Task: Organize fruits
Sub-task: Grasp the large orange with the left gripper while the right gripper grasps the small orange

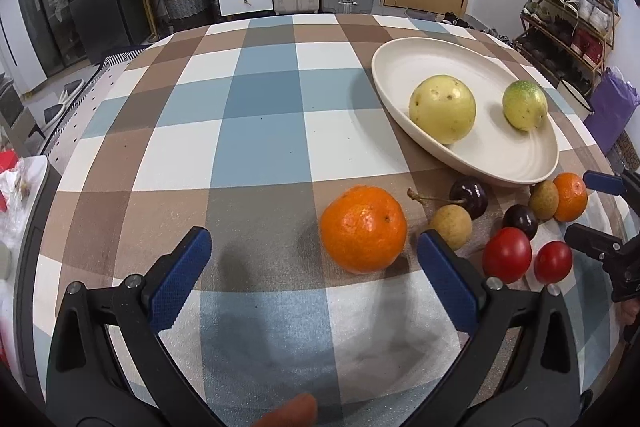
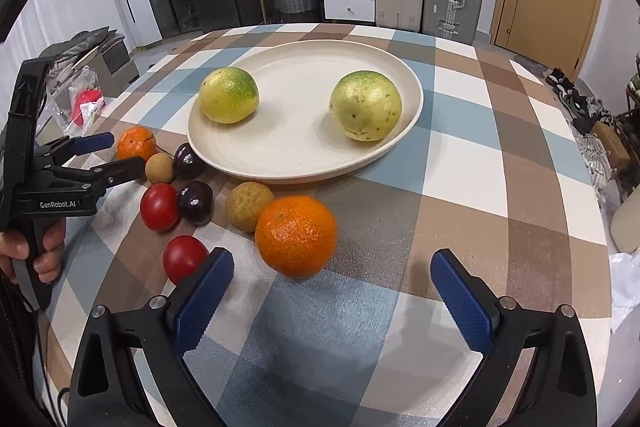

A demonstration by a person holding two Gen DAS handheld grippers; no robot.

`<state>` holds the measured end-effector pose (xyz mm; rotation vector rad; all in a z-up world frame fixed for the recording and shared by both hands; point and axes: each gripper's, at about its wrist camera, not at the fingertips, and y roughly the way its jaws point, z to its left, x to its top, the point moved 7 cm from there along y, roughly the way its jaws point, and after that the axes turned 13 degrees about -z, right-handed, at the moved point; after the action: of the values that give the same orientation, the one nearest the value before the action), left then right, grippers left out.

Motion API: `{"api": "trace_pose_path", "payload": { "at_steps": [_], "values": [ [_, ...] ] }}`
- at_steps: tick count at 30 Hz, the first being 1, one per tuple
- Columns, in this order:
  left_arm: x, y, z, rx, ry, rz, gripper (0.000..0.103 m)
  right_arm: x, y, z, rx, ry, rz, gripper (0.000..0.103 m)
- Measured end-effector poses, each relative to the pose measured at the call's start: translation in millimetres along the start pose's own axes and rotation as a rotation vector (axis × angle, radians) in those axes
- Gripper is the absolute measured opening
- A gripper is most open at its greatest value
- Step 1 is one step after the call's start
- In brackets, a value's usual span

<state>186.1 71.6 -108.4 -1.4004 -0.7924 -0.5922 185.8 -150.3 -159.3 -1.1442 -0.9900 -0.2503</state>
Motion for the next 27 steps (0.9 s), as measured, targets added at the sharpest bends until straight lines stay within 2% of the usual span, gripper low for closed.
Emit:
{"api": "trace_pose_path", "payload": {
  "at_steps": [2,8,11,15,21,24,27],
  "values": [
    [1,-1,-3,-0.003,0.018,-0.005,0.101,1,2,0,0.001,-0.003,0.003,0.099],
    [2,-2,-15,-0.041,0.065,-0.004,0.08,2,7,2,0.0,-0.015,0.011,0.088],
    [0,-3,-19,-0.06,0.08,-0.003,0.066,2,8,4,0.009,-0.019,0.008,0.082],
    [-4,-5,-23,-0.09,0.077,0.001,0.039,2,9,7,0.015,-0.03,0.005,0.071],
    [-7,-11,-23,-0.119,0.042,0.001,0.038,4,5,10,0.034,-0.005,-0.015,0.056],
    [-7,-20,-23,-0.123,0.029,-0.013,0.038,3,2,12,0.049,0.001,-0.026,0.041],
    [-6,-30,-22,-0.13,0.005,-0.027,0.038,3,-3,13,0.049,-0.006,-0.034,0.041]
  ]
}}
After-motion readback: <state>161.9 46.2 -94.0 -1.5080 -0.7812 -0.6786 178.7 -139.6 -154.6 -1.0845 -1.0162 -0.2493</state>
